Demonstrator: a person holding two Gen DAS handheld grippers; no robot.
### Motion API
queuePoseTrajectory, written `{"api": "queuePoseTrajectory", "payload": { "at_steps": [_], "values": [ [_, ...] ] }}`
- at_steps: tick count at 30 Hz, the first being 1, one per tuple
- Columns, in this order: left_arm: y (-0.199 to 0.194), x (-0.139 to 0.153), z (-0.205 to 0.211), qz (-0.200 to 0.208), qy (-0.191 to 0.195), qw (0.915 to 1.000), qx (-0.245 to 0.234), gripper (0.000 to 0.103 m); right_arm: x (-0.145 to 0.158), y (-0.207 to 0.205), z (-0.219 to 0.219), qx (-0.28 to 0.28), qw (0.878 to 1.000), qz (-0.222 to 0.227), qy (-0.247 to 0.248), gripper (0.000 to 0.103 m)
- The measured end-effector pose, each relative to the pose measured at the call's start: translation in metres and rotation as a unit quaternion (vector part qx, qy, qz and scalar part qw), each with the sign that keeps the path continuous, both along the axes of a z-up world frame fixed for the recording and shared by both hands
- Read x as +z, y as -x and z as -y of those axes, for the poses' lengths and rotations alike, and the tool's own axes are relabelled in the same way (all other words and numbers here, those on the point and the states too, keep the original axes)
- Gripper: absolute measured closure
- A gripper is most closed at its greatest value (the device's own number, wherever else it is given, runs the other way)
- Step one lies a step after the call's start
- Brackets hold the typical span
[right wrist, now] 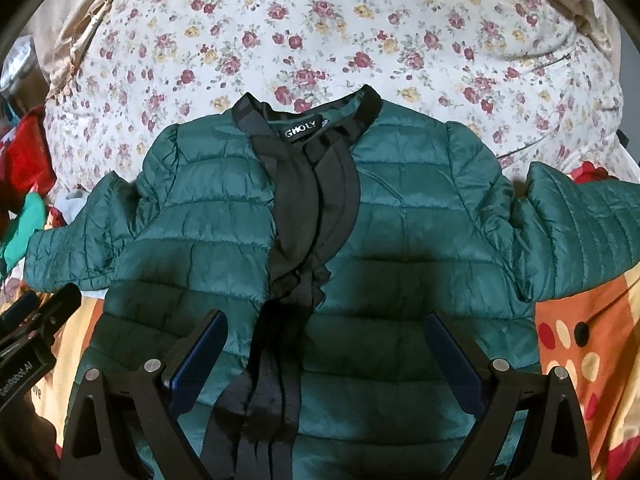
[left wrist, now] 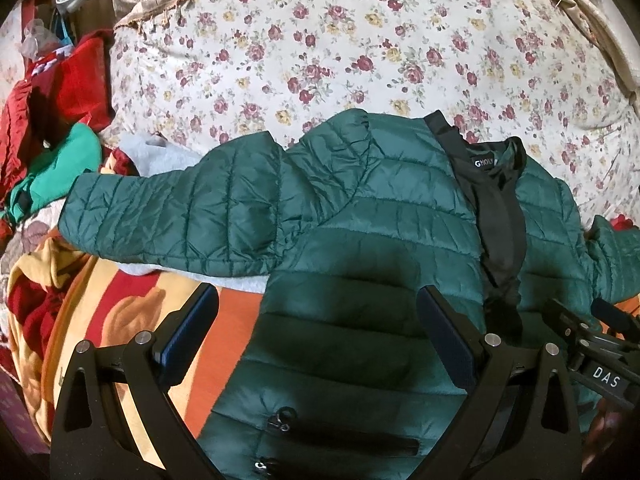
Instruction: Fold large clothes
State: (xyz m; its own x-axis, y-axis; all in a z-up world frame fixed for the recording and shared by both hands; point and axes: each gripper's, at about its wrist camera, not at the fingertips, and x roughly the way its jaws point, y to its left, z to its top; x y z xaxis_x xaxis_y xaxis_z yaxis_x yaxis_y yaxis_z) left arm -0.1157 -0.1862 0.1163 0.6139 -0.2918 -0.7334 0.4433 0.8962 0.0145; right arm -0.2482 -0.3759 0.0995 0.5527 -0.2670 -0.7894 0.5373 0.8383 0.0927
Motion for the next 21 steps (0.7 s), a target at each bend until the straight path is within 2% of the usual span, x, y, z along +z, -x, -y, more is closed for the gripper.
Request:
{"api": "queuePoseTrajectory", "payload": {
  "at_steps": [4, 11, 15, 18, 21],
  "values": [
    [-0.004, 0.001, -0.004, 0.013, -0.006, 0.9999, 0.0, 0.003, 0.0, -0.002, 0.0, -0.002, 1.0, 0.011, 0.003, 0.005],
    [-0.02, -0.009, -0.008, 0.002, 0.012, 0.9999, 0.007, 0.003, -0.009, -0.015, 0.003, -0.012, 1.0, 0.006, -0.011, 0.005],
    [-0.032, -0.021, -0.005, -0.009, 0.002, 0.9999, 0.01, 0.003, -0.012, -0.021, 0.003, -0.013, 1.0, 0.007, -0.005, 0.005],
    [-0.039, -0.024, -0.007, -0.021, 0.012, 0.9996, 0.016, 0.003, -0.015, -0.027, 0.005, -0.016, 1.0, 0.003, -0.009, 0.005],
    [-0.039, -0.024, -0.006, -0.016, 0.011, 0.9997, 0.017, 0.003, -0.019, -0.033, 0.004, -0.011, 1.0, -0.005, -0.009, 0.005]
  ]
}}
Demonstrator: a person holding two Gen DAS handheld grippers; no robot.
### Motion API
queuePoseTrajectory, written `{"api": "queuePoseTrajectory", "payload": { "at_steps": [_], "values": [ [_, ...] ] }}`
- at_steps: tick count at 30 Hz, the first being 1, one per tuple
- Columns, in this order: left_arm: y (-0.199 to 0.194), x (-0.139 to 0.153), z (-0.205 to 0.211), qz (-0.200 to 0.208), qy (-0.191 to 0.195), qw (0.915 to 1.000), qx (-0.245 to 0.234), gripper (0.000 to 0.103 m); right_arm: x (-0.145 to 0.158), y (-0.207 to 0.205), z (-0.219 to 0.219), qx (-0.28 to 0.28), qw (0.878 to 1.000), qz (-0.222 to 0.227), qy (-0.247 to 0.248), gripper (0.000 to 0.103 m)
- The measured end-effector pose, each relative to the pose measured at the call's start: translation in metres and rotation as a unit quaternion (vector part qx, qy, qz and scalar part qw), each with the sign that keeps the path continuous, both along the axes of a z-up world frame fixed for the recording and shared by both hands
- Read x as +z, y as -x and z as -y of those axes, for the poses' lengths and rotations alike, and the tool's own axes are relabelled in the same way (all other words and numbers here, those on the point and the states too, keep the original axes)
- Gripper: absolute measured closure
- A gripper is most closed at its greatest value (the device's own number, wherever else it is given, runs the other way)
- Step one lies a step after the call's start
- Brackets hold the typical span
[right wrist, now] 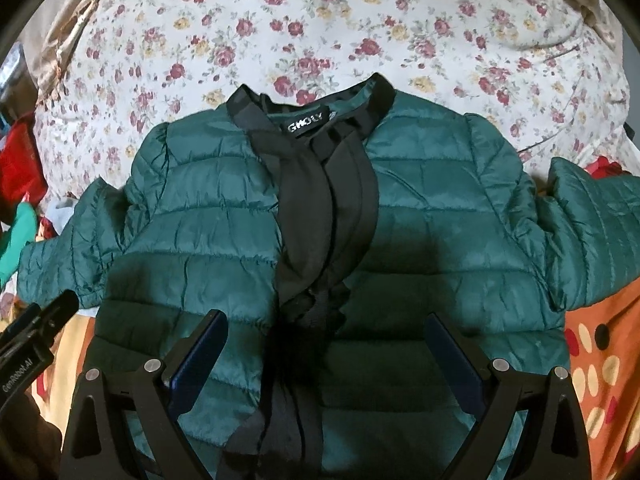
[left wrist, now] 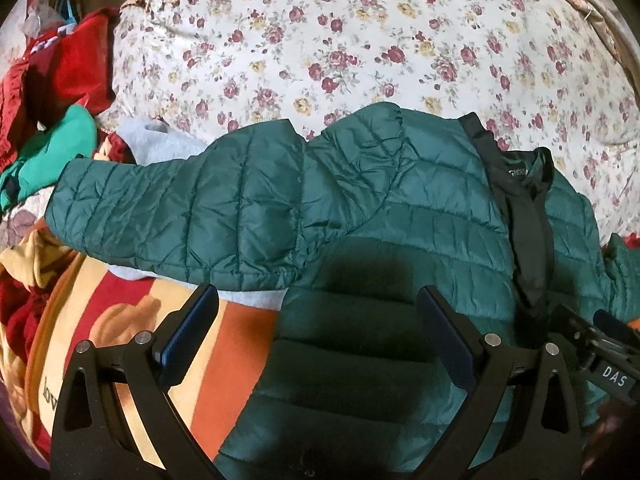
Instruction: Fold large clothes
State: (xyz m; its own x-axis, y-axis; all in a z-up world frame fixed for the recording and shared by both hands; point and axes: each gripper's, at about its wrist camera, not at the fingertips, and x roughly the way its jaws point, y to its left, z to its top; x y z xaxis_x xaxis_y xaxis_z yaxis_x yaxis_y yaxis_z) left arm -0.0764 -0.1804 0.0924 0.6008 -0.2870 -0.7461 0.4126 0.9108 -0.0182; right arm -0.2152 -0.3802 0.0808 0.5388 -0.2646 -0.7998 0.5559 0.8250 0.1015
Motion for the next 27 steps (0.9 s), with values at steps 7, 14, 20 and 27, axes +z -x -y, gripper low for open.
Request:
{"api": "queuePoseTrajectory", "payload": {
  "at_steps": [7, 14, 20, 27],
  "values": [
    [-0.004, -0.005, 0.002, -0.001, -0.008, 1.0, 0.001, 0.003, -0.004, -0.004, -0.002, 0.006, 1.0, -0.002, 0.001, 0.005],
    [-0.007, 0.0, 0.002, 0.01, -0.01, 0.9999, 0.005, 0.003, -0.005, -0.005, -0.001, 0.004, 1.0, -0.002, 0.002, 0.005],
    [-0.008, -0.003, 0.004, 0.008, -0.016, 0.9998, 0.001, 0.003, -0.008, -0.007, -0.001, 0.004, 1.0, -0.005, -0.001, 0.005],
    [-0.012, -0.006, 0.001, 0.004, -0.017, 0.9998, 0.009, 0.003, -0.011, -0.014, -0.007, 0.014, 1.0, -0.007, -0.004, 0.005]
  ]
}}
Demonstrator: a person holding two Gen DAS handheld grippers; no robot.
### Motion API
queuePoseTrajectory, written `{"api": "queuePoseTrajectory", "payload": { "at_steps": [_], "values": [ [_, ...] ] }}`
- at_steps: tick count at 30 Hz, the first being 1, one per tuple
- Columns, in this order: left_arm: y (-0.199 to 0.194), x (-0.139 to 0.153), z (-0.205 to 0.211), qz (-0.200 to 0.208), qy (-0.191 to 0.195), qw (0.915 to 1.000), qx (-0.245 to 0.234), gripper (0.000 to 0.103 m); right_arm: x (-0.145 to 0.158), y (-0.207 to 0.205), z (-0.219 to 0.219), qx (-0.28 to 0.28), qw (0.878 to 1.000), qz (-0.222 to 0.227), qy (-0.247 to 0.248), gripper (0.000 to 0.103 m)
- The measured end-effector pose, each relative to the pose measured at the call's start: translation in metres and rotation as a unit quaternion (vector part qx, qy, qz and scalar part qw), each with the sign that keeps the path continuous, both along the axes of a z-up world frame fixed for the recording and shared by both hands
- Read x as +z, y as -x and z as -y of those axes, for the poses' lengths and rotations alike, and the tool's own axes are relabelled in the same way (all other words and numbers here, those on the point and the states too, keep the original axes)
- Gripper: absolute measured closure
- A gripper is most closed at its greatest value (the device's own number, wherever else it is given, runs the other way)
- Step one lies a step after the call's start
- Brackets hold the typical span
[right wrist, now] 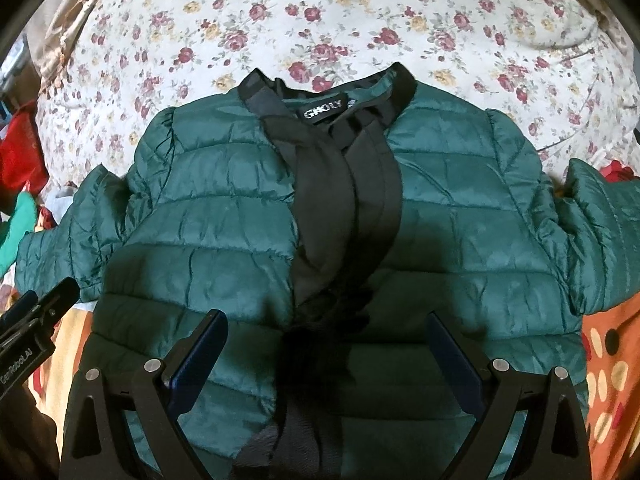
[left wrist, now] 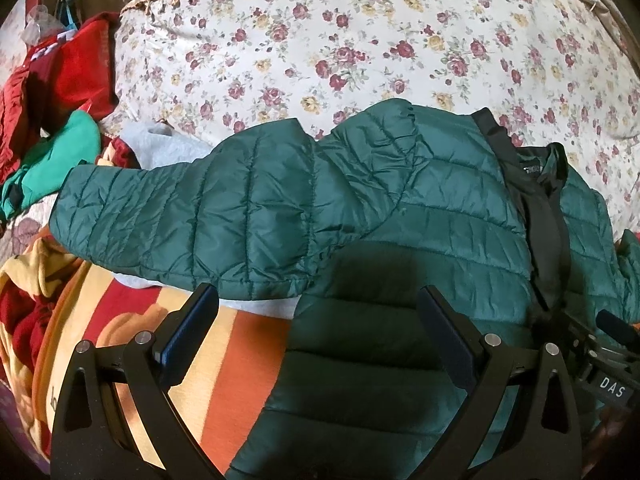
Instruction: Fold large clothes
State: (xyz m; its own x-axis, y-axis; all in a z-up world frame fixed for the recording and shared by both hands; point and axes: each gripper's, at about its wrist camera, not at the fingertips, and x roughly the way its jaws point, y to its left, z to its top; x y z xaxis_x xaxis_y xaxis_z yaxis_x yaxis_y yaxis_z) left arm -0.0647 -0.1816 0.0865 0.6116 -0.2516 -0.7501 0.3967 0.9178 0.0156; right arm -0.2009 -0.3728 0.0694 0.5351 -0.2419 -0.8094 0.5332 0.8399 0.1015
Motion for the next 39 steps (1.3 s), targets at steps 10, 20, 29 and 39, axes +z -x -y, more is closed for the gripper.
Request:
{"api": "queuePoseTrajectory", "payload": {
  "at_steps": [10, 20, 29, 39],
  "values": [
    [-0.014, 0.002, -0.02, 0.003, -0.001, 0.9998, 0.021, 0.003, 0.001, -0.009, -0.011, 0.02, 1.0, -0.002, 0.003, 0.005],
    [-0.045, 0.005, -0.065, 0.011, -0.03, 0.996, 0.084, 0.003, -0.001, -0.009, -0.018, 0.037, 0.999, -0.005, -0.004, 0.005],
    [-0.119, 0.015, -0.151, 0.016, -0.063, 0.9777, 0.2, 0.003, -0.001, -0.006, -0.021, 0.053, 0.999, -0.01, -0.002, 0.005],
    [-0.199, -0.008, -0.23, -0.001, -0.08, 0.951, 0.299, 0.003, -0.013, -0.018, -0.026, 0.066, 0.997, -0.033, -0.005, 0.005]
  ]
}}
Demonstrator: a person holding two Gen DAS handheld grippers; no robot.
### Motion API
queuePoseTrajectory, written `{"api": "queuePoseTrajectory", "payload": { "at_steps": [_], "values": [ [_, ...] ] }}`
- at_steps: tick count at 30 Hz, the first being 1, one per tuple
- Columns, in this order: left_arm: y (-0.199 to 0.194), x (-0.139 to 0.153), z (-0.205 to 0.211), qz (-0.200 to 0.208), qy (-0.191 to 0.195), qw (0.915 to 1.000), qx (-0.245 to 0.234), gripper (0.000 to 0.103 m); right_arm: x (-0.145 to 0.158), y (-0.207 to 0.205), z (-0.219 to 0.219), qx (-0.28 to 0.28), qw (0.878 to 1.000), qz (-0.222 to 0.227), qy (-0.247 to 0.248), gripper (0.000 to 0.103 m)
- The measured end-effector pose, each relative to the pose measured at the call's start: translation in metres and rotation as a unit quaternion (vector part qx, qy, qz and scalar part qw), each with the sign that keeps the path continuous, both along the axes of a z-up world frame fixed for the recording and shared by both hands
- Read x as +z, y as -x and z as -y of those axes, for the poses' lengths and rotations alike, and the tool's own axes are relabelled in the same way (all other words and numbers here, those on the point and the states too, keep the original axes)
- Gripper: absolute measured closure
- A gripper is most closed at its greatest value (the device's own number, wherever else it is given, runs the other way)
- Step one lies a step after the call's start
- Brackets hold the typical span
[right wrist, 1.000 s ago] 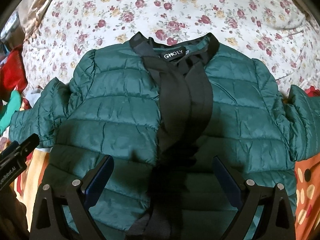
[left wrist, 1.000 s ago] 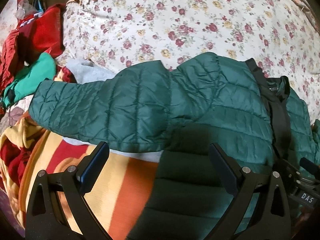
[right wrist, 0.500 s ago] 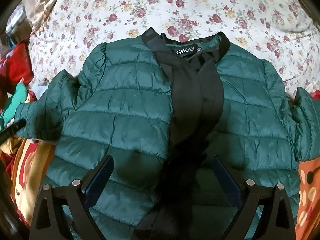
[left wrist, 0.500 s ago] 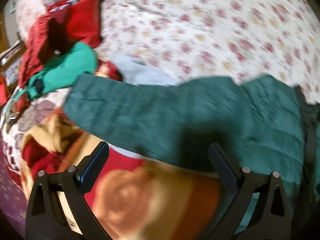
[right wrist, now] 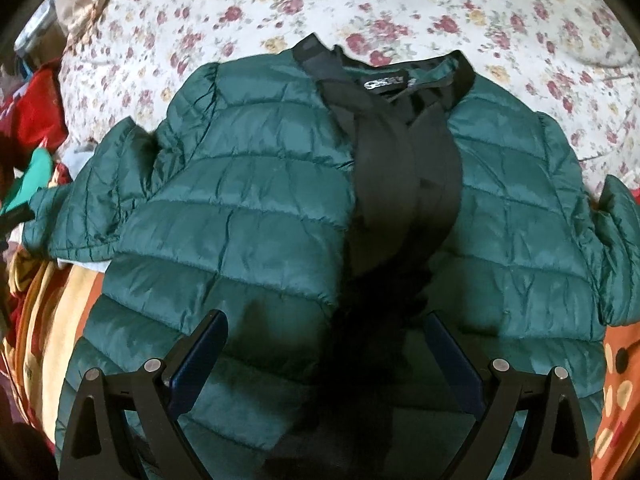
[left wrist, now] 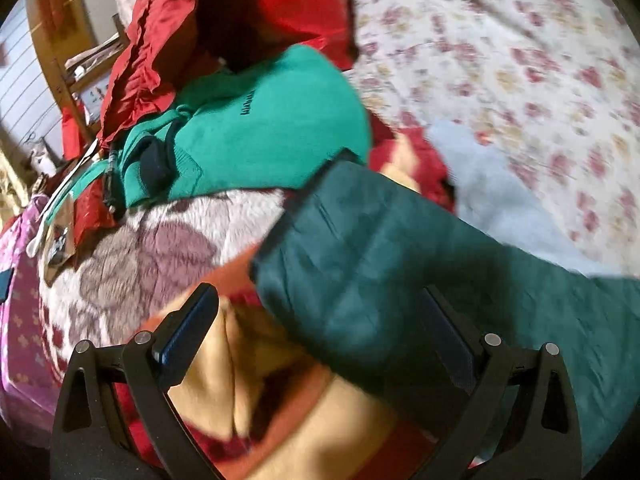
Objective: Fold large clothes
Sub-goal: 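Grasp the sleeve nearest the left gripper and lift it, then fold the held sleeve across the jacket front with the left gripper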
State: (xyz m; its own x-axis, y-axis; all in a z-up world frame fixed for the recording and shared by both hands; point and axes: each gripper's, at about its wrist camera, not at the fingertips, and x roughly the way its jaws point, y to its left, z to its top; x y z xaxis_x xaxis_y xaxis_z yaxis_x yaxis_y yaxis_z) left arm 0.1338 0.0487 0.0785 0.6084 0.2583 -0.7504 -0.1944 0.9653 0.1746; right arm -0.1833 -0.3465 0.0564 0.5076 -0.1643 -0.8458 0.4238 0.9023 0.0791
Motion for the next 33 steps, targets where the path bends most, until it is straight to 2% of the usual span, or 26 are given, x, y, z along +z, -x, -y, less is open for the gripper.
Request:
{"api": "queuePoseTrajectory", "payload": {
  "at_steps": [5, 7, 9, 11, 12, 17, 21, 26, 33],
  "values": [
    [-0.019, -0.024, -0.016, -0.011, 0.009, 0.9996, 0.024, 0.004, 0.0, -0.006, -0.007, 0.014, 1.0, -0.003, -0.005, 0.005],
    [-0.019, -0.032, -0.013, -0.023, 0.024, 0.9993, 0.015, 0.032, 0.001, -0.008, -0.008, 0.016, 1.0, -0.005, -0.001, 0.005],
    [-0.014, -0.031, -0.006, -0.025, 0.016, 0.9995, 0.007, 0.063, 0.003, -0.01, -0.008, 0.016, 1.0, -0.005, 0.001, 0.005],
    [-0.008, -0.024, 0.003, -0.014, 0.009, 0.9999, -0.004, 0.081, 0.004, -0.011, -0.008, 0.014, 1.0, -0.001, -0.002, 0.005],
    [0.0, -0.019, 0.008, -0.007, 0.011, 0.9999, -0.011, 0.085, 0.005, -0.01, -0.008, 0.013, 1.0, 0.002, -0.005, 0.005],
    [0.044, 0.019, 0.035, 0.033, 0.036, 0.9967, -0.066, 0.088, 0.008, 0.002, -0.012, 0.018, 1.0, 0.01, -0.008, 0.005],
    [0.096, 0.052, 0.075, 0.06, 0.056, 0.9879, -0.131, 0.088, 0.01, 0.013, -0.006, 0.009, 1.0, 0.011, -0.014, 0.005],
    [0.151, 0.074, 0.142, 0.066, 0.063, 0.9702, -0.225, 0.088, 0.022, 0.031, 0.005, -0.005, 1.0, 0.023, -0.002, 0.005],
    [0.217, 0.089, 0.228, 0.052, 0.086, 0.9374, -0.333, 0.088, 0.028, 0.059, 0.031, -0.035, 0.999, 0.027, 0.0, 0.005]
  ]
}}
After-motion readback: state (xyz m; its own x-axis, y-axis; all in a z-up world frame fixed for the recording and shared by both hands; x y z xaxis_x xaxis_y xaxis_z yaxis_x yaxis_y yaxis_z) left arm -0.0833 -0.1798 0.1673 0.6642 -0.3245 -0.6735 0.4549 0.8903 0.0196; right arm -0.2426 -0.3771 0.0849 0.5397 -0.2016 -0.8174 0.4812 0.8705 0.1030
